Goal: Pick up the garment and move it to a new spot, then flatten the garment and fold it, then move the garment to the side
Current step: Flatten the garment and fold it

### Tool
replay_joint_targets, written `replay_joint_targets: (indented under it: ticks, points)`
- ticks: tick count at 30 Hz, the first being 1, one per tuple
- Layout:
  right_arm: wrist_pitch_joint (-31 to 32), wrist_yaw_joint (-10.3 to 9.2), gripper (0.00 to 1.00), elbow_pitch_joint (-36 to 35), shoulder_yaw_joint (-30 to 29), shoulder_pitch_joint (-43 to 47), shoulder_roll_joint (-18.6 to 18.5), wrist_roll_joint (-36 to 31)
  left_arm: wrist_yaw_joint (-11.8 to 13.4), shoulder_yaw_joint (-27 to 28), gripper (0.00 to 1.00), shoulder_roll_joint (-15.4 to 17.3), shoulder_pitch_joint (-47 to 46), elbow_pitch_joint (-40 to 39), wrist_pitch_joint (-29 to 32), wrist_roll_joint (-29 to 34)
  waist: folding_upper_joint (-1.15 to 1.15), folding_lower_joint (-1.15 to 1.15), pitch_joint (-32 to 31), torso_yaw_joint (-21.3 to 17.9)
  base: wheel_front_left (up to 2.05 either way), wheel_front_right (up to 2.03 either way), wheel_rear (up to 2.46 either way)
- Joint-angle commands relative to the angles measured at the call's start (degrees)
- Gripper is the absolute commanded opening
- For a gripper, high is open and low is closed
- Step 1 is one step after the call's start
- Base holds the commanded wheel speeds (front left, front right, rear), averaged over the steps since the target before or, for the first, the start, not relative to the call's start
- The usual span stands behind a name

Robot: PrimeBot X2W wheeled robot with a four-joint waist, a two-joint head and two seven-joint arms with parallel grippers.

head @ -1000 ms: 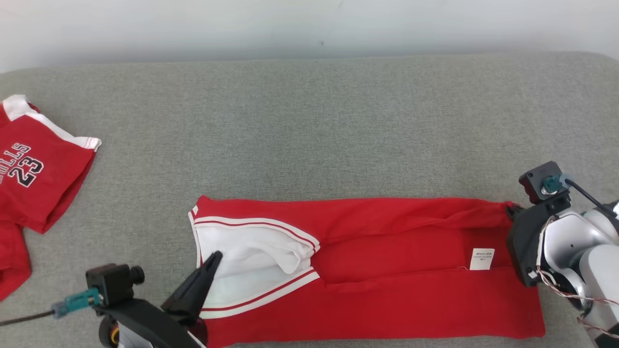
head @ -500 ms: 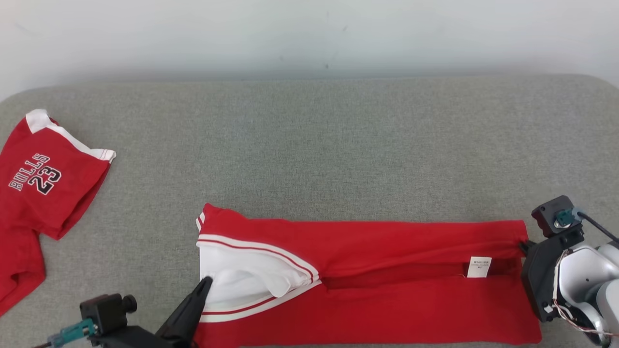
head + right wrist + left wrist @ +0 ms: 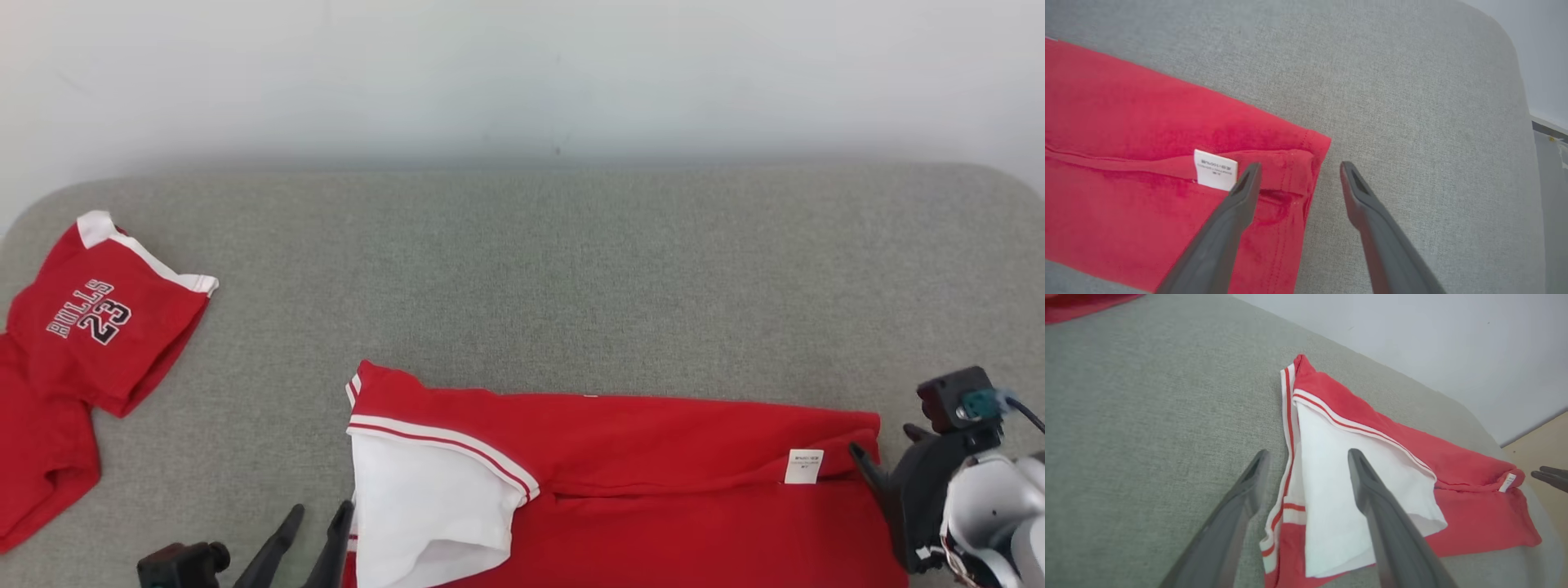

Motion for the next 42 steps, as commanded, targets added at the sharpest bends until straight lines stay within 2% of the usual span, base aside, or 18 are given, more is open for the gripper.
replay_joint_targets:
  ticks: [1, 5, 10, 15, 17, 21, 25, 29, 37, 42]
  points:
    - [-2.04, 0.06, 1.0, -1.1, -2.64, 2.74, 2.69, 0.85, 1.13, 0.18, 1.0, -0.12, 1.37, 0.82, -2.65, 3.0, 0.0, 0.0, -2.5, 0.5, 0.0, 0.0, 0.0]
    - [-7.1, 0.06, 1.0, -3.28, -10.32, 7.82, 8.6, 0.93, 4.31, 3.06, 1.0, -1.03, 2.59, 0.48, -5.2, 10.3, 0.0, 0.0, -5.14, 0.94, 0.0, 0.0, 0.0]
    - [-13.09, 0.06, 1.0, -5.83, -17.1, 12.88, 16.29, 0.29, 6.42, 13.17, 1.0, -4.81, 7.23, -6.06, -5.22, 21.98, 0.0, 0.0, -7.3, 1.29, 0.0, 0.0, 0.0]
    - [-22.04, 0.06, 1.0, -7.5, -20.7, 15.17, 22.64, -0.17, 6.22, 21.72, 1.0, -9.01, 11.69, -11.67, -5.24, 31.97, 0.0, 0.0, -8.78, 1.2, 0.0, 0.0, 0.0]
    - [-23.87, 0.06, 1.0, -7.59, -20.84, 15.42, 23.31, -0.33, 5.82, 23.33, 1.0, -9.91, 12.58, -12.39, -5.24, 33.33, 0.0, 0.0, -8.97, 1.15, 0.0, 0.0, 0.0]
    - [-28.41, 0.06, 1.0, -5.66, -20.91, 16.35, 25.22, -0.58, 3.29, 27.84, 1.0, -12.72, 15.42, -12.42, -5.25, 37.23, 0.0, 0.0, -9.48, 0.87, 0.0, 0.0, 0.0]
    - [-26.91, 0.06, 1.0, -1.5, -22.56, 14.13, 25.87, -2.36, 0.9, 30.71, 1.0, -14.84, 17.16, -11.72, -5.25, 39.71, 0.0, 0.0, -9.25, 0.6, 0.0, 0.0, 0.0]
    - [-21.28, 0.06, 1.0, 3.5, -25.77, 9.96, 26.47, -5.8, -0.71, 31.99, 1.0, -16.07, 17.73, -11.82, -5.25, 41.7, 0.0, 0.0, -8.35, 1.12, 0.0, 0.0, 0.0]
    - [-15.28, 0.06, 1.0, 10.52, -31.63, 1.1, 27.3, -12.17, -2.38, 31.51, 1.0, -17.14, 16.91, -11.41, -5.26, 43.8, 0.0, 0.0, -6.21, 3.86, 0.0, 0.0, 0.0]
    - [-10.77, 0.06, 1.0, 15.66, -33.28, -1.97, 27.46, -16.49, -2.85, 30.88, 1.0, -17.48, 16.32, -10.6, -5.26, 44.02, 0.0, 0.0, -5.3, 5.11, 0.0, 0.0, 0.0]
